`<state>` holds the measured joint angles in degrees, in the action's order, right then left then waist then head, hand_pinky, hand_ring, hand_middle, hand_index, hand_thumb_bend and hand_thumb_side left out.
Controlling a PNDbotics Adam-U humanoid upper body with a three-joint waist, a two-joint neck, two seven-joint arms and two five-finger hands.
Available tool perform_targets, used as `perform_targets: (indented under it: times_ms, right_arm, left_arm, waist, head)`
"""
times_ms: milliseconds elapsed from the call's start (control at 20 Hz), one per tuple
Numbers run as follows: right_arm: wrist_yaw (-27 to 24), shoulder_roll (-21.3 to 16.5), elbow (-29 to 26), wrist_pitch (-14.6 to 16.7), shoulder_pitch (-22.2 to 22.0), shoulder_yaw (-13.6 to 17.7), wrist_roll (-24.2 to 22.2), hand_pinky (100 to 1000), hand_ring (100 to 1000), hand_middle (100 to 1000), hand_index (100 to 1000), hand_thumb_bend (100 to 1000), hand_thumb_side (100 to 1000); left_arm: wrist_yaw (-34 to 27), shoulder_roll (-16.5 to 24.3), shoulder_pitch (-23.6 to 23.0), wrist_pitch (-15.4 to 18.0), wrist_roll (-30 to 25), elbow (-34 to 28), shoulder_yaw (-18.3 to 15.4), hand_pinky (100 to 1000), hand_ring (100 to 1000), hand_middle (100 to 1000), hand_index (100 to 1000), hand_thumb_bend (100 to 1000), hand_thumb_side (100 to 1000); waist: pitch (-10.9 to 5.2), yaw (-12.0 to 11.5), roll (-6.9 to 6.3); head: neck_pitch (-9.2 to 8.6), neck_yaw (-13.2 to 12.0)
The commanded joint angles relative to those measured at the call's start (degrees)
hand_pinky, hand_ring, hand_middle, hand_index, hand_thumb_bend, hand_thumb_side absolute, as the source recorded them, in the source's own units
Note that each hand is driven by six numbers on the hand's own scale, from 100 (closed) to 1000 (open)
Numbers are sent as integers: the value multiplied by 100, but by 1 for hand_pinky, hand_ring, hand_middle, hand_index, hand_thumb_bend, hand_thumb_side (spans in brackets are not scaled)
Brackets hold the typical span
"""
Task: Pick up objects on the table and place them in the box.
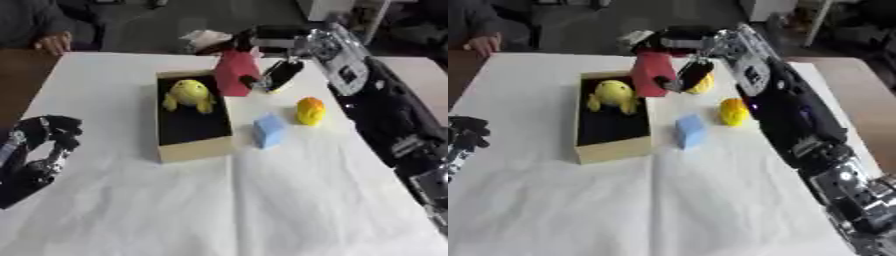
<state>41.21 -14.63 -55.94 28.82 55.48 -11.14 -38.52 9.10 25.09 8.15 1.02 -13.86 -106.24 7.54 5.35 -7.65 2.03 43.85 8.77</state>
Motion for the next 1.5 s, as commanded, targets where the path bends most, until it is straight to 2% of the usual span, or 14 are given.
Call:
perform_targets:
  times_ms: [50, 250, 300, 350, 400, 500, 700, 800, 900, 1150, 1500]
  right_arm:
    - [618, 316, 406, 795, 191, 229, -499, 816, 727, 674, 972, 100, 100]
    - [1189, 618, 675, 869, 225, 312, -224, 822, 750, 729, 981, 100, 129]
    - [1282, 655, 695, 907, 229, 309, -167, 824, 759, 754, 983, 100, 231]
    - [1350, 678, 695, 952, 234, 294, -113, 826, 764, 764, 985, 100, 292]
    - [1406, 688, 677, 995, 240, 273, -62, 828, 769, 766, 986, 100, 326]
    - [1507, 687, 589, 1082, 254, 213, 23, 831, 773, 763, 986, 100, 316]
    - [1660, 657, 326, 1259, 294, 54, 172, 844, 807, 821, 993, 121, 683]
    - [1771, 639, 166, 1291, 314, -22, 266, 850, 824, 848, 996, 152, 763]
    - [1835, 631, 35, 1301, 328, -85, 379, 855, 839, 879, 1000, 119, 841]
    - [1894, 631, -114, 1347, 357, -240, 453, 867, 867, 930, 1000, 134, 883]
    - [1941, 490, -84, 1300, 346, -170, 524, 867, 863, 922, 1000, 139, 842]
  left_arm:
    - [-45, 27, 81, 7, -34, -67, -5, 789, 614, 627, 771, 100, 637]
    - [-61, 5, 117, 10, -60, -68, 19, 788, 614, 627, 771, 100, 640]
    - [-61, 4, 119, 10, -65, -65, 21, 787, 614, 627, 771, 100, 640]
    - [-60, 5, 120, 9, -68, -63, 23, 787, 614, 627, 771, 100, 640]
    - [-59, 6, 121, 10, -70, -62, 24, 787, 614, 627, 771, 100, 640]
    - [-60, 10, 125, 11, -71, -62, 24, 787, 614, 627, 771, 100, 640]
    - [-65, 15, 131, 14, -78, -57, 30, 786, 615, 627, 771, 100, 639]
    - [-68, 19, 135, 15, -81, -55, 32, 786, 615, 628, 771, 100, 639]
    - [-70, 21, 136, 16, -85, -53, 34, 786, 615, 628, 771, 100, 639]
    - [-72, 26, 142, 19, -97, -43, 42, 785, 614, 625, 771, 100, 641]
    - [-64, 31, 122, 19, -91, -33, 26, 784, 614, 626, 771, 100, 641]
  waist:
    - [-41, -34, -33]
    - [-20, -83, -28]
    - [-18, -86, -26]
    - [-17, -86, -22]
    - [-17, -85, -18]
    - [-19, -81, -11]
    - [-31, -69, 1]
    - [-37, -66, 3]
    - [-42, -64, 4]
    - [-52, -72, 19]
    - [-54, -70, 35]
  head:
    - [27, 87]
    - [27, 132]
    - [27, 138]
    - [27, 141]
    - [27, 141]
    - [27, 133]
    - [27, 140]
    - [27, 145]
    - [27, 152]
    - [27, 171]
    - [27, 161]
